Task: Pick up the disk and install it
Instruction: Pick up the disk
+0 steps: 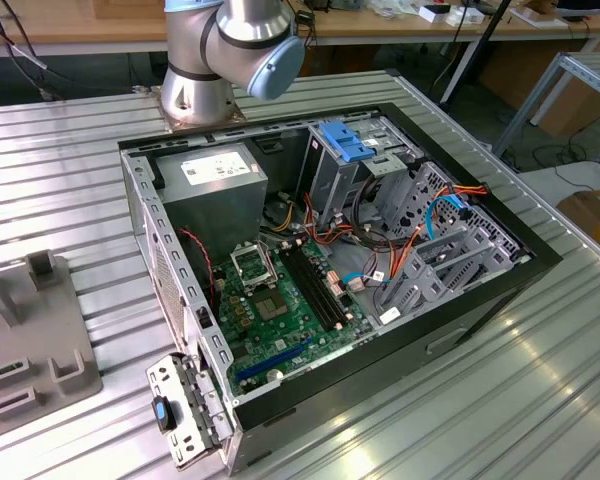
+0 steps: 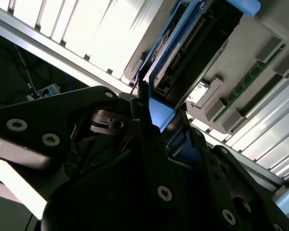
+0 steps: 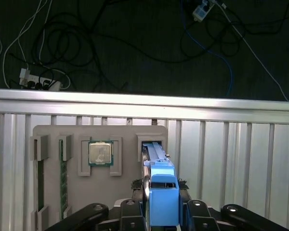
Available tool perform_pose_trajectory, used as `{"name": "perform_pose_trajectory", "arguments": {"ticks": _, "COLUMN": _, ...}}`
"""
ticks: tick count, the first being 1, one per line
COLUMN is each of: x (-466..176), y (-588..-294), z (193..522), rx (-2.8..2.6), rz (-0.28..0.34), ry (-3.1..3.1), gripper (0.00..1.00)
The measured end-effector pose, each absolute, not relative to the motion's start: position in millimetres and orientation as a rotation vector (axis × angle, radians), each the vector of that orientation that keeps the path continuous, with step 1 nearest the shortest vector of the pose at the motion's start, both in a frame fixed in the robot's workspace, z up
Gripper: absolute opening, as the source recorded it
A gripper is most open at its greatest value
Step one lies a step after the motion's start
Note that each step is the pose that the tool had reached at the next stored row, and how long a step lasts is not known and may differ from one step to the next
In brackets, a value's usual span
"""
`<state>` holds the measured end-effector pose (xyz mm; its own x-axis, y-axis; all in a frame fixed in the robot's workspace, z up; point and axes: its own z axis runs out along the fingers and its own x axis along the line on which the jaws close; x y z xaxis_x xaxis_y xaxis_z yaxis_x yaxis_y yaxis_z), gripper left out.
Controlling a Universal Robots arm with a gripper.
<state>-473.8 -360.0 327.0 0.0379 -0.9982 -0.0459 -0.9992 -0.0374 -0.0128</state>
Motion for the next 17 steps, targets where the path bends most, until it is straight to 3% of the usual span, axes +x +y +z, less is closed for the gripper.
{"name": "perform_pose_trajectory", "arguments": {"ticks": 4, "x": -474, "y": -360, "z": 329, "rx": -2.234, "rz": 0.038, "ry": 2.151, "gripper": 0.36}}
{"name": "perform_pose_trajectory", "arguments": {"ticks": 17, "x": -474, "y": -360, "z": 384, "rx": -2.233, "rz": 0.038, "ry": 2.151, "gripper": 0.36}}
